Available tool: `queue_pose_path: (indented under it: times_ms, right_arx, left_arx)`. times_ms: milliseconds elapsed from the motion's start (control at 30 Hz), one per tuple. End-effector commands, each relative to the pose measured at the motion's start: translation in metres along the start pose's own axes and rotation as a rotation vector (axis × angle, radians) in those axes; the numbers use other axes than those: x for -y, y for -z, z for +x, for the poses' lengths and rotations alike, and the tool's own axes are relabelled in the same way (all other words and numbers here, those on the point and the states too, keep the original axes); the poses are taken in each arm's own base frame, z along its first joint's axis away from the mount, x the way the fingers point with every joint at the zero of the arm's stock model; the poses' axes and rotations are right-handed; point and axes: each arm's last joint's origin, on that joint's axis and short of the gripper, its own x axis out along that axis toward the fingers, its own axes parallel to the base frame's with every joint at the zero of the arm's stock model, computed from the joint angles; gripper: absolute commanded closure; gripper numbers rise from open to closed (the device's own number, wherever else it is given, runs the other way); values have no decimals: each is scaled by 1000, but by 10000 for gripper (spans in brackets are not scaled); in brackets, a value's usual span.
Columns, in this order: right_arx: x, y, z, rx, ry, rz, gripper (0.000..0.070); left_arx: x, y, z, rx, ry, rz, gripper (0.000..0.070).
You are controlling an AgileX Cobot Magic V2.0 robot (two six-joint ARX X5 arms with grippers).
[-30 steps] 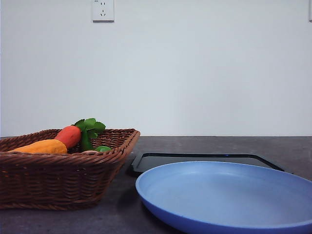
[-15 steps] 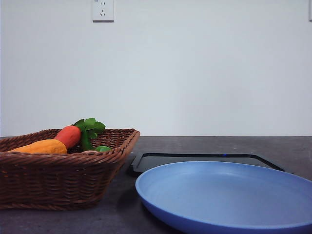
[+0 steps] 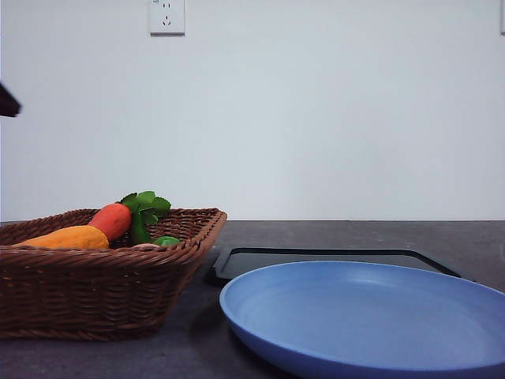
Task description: Transfer egg from basket to plate and serve
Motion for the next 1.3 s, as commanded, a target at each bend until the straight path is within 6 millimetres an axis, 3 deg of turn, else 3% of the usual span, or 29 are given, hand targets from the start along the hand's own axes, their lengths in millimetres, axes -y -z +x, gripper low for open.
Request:
queue_pose_path:
  times_ms: [0, 67, 133, 233, 333, 800, 1033, 1267]
  right_arx:
    - [0, -1, 4, -45, -21, 1, 700]
    - [3, 1, 10, -114, -25, 26, 699]
    - [6, 3, 17, -183, -36, 45, 646]
    - [8, 6, 27, -262, -43, 72, 505]
    - [9, 9, 36, -327, -38, 86, 476]
    - [6, 24, 92, -543, -37, 63, 477]
    - [10, 30, 109, -590, -33, 68, 493]
    - [9, 31, 113, -597, -29, 71, 672]
  left_arx:
    - [6, -9, 4, -34, 45, 59, 700]
    - [12, -14, 10, -82, 100, 60, 697]
    - [16, -18, 17, -117, 143, 61, 661]
    - [18, -18, 25, -154, 160, 56, 500]
    - [18, -16, 31, -184, 166, 50, 392]
    - [19, -15, 33, -195, 172, 50, 389]
    - [19, -15, 33, -194, 172, 51, 389]
    - [19, -15, 33, -195, 172, 53, 389]
